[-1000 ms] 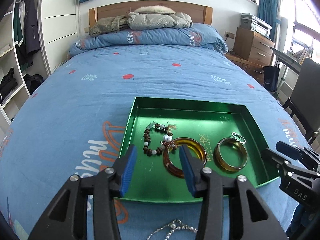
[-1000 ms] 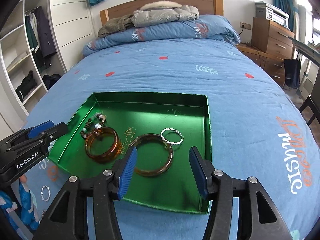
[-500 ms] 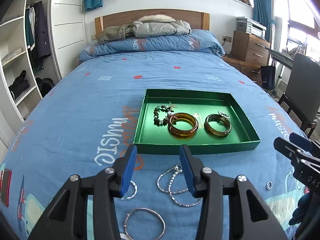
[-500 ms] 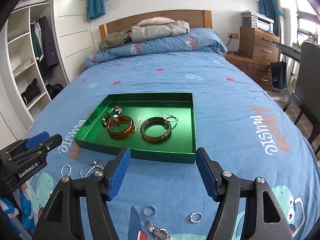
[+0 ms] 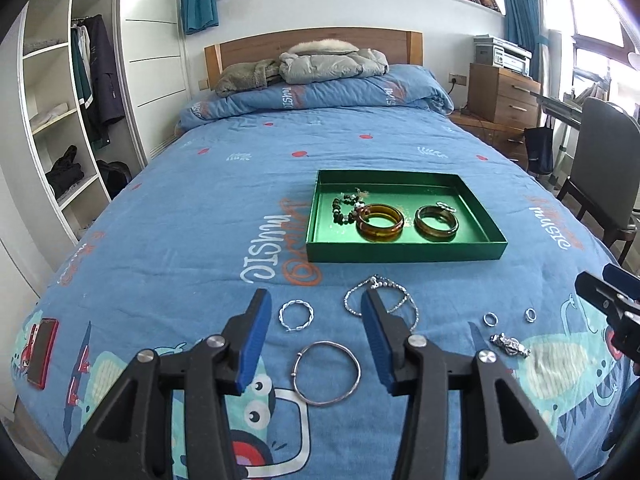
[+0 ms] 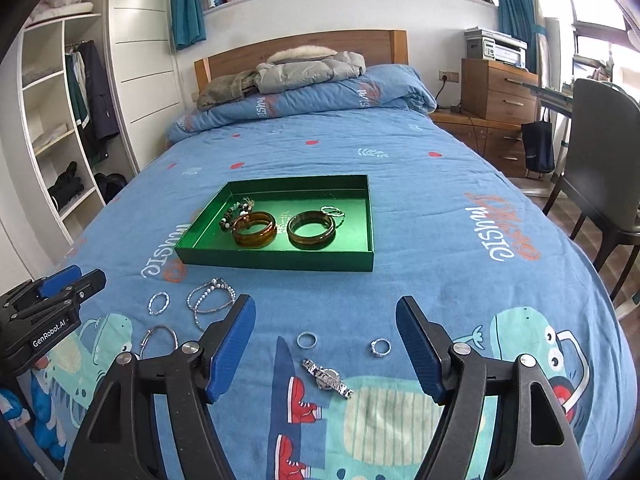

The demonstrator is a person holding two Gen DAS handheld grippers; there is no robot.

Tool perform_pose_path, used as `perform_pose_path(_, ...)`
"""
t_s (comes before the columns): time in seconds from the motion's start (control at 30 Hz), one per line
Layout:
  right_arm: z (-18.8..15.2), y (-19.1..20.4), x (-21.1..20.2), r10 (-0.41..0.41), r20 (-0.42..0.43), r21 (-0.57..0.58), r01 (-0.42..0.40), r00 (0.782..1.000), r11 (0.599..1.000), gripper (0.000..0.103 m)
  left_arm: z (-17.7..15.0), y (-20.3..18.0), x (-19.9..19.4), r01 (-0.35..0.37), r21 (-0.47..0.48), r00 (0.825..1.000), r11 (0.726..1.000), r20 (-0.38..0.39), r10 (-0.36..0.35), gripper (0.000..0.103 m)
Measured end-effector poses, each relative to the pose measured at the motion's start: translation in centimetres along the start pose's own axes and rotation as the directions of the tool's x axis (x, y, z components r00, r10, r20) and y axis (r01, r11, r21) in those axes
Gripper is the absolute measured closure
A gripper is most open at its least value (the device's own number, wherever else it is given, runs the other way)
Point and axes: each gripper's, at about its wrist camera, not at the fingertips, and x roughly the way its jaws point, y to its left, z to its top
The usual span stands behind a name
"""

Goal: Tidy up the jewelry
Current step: 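Withdraw both tools from the tray back over the remaining jewelry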

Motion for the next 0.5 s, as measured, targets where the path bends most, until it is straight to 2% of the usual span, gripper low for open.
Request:
perform_pose_path(0.27, -1.5, 0.6, -3.6, -0.001, 0.043, -0.015, 0.002, 0.999, 1.000, 0.030, -1.4, 1.1, -3.5, -0.006, -0.030, 0.999, 1.000, 0.046, 0.007, 0.056)
perform_pose_path(0.5, -2.2, 1.0, -7.3, 0.005, 0.114, -0.016, -0.003, 0.993, 1.000, 0.028, -1.8, 2.1, -6.5, -0.014, -0.051, 0.995, 0.999, 0.101, 0.019, 0.056)
